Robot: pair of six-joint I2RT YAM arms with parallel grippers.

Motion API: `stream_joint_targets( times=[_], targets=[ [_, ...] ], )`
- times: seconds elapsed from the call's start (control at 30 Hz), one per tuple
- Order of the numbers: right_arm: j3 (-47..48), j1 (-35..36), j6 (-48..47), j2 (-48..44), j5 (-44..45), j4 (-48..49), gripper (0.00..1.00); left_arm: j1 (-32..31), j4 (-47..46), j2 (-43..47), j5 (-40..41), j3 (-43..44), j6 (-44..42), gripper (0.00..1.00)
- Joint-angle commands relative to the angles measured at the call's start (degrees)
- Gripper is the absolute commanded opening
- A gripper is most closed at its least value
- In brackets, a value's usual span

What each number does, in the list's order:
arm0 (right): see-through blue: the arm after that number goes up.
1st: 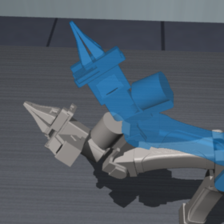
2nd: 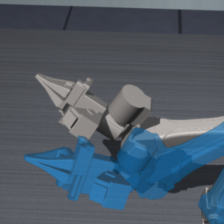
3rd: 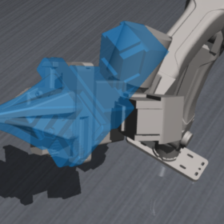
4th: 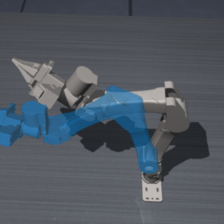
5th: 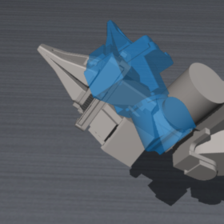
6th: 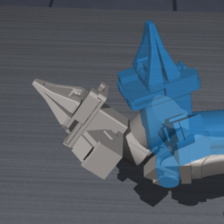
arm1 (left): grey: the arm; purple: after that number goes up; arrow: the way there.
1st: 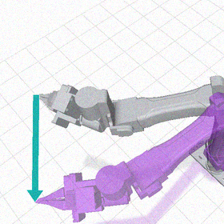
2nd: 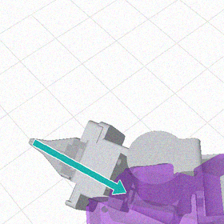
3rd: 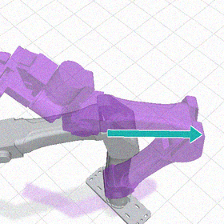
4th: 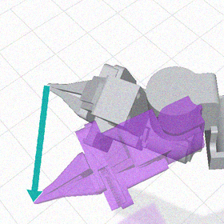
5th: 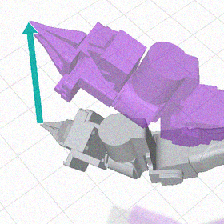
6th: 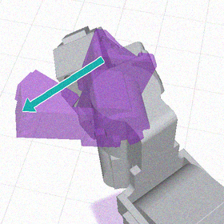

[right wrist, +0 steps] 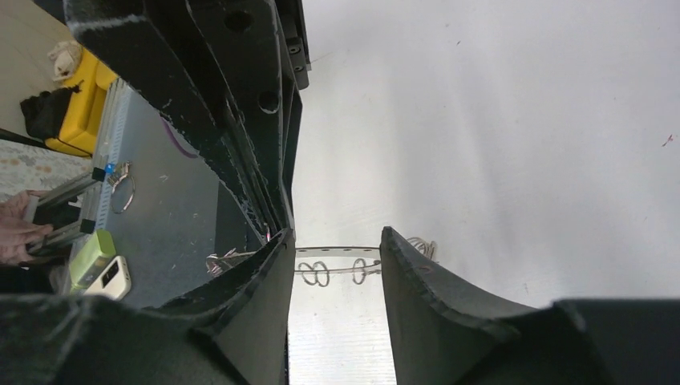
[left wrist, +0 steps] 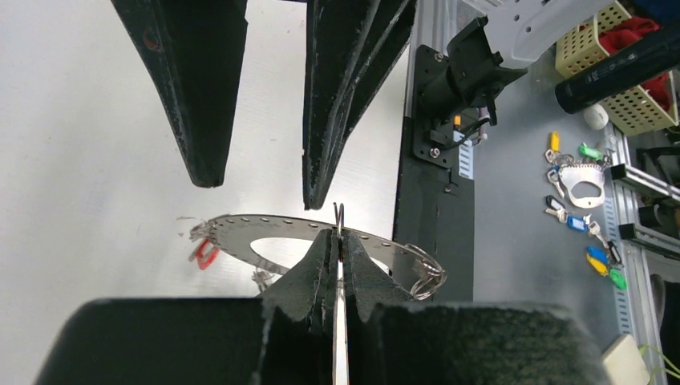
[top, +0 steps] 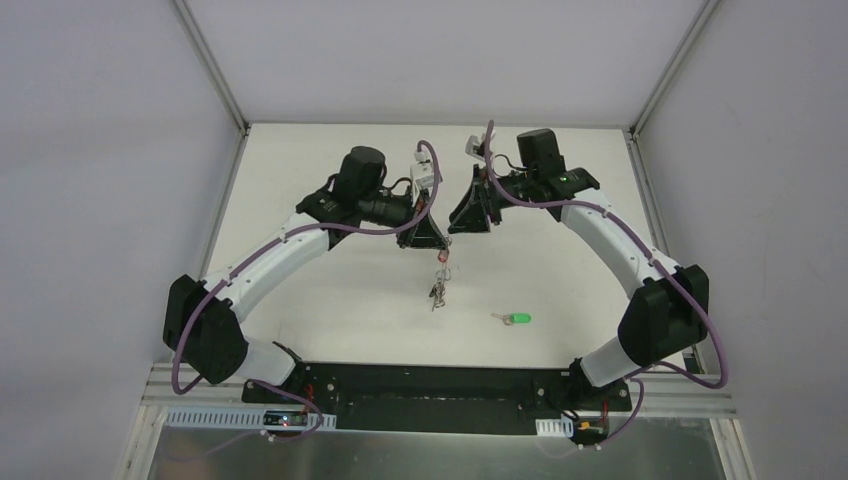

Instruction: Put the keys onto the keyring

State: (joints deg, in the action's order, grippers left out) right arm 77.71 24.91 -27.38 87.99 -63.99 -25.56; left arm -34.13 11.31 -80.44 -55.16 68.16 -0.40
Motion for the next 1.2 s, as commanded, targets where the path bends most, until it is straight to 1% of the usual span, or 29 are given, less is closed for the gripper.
stream_joint_targets(
  times=[0.0, 0.17, 0.2, 0.4, 0.53, 0.87, 1.07, 1.17],
  targets=[
    [-1.61, -1.61, 2.75, -3.35, -4.08, 4.77, 0.46, 0.58, -11.92, 2.49, -2.42, -2.26, 10.81, 0.00],
    [-1.68, -2.39, 2.77, -3.56, -6.93, 4.65, 0.45, 1.83, -23.30, 2.25, -1.28, -5.10, 21.30, 0.00],
    [-1.69, -2.63, 2.77, -3.60, -7.58, 4.65, 0.45, 2.01, -24.27, 2.15, -1.01, -5.40, 22.18, 0.00],
    [-3.11, -4.28, 5.54, -3.92, -10.62, 7.89, 0.45, 2.56, -25.85, 1.71, -0.06, -6.40, 23.44, 0.00],
    [-4.39, -4.30, 7.27, -3.67, -10.99, 10.38, 0.43, 2.75, -28.39, 1.07, -0.06, -6.94, 25.80, 0.00],
    [-4.68, -4.27, 8.72, -2.73, -12.19, 11.75, 0.32, 2.84, -28.61, 0.16, 0.20, -6.92, 26.16, 0.00],
    [-4.78, -4.26, 9.52, -2.22, -12.73, 12.47, 0.21, 2.93, -28.31, -0.13, 0.81, -6.89, 26.16, 0.00],
    [-5.02, -4.29, 9.45, -2.04, -12.68, 12.74, 0.19, 2.93, -28.36, -0.15, 0.99, -6.83, 26.16, 0.00]
  ],
)
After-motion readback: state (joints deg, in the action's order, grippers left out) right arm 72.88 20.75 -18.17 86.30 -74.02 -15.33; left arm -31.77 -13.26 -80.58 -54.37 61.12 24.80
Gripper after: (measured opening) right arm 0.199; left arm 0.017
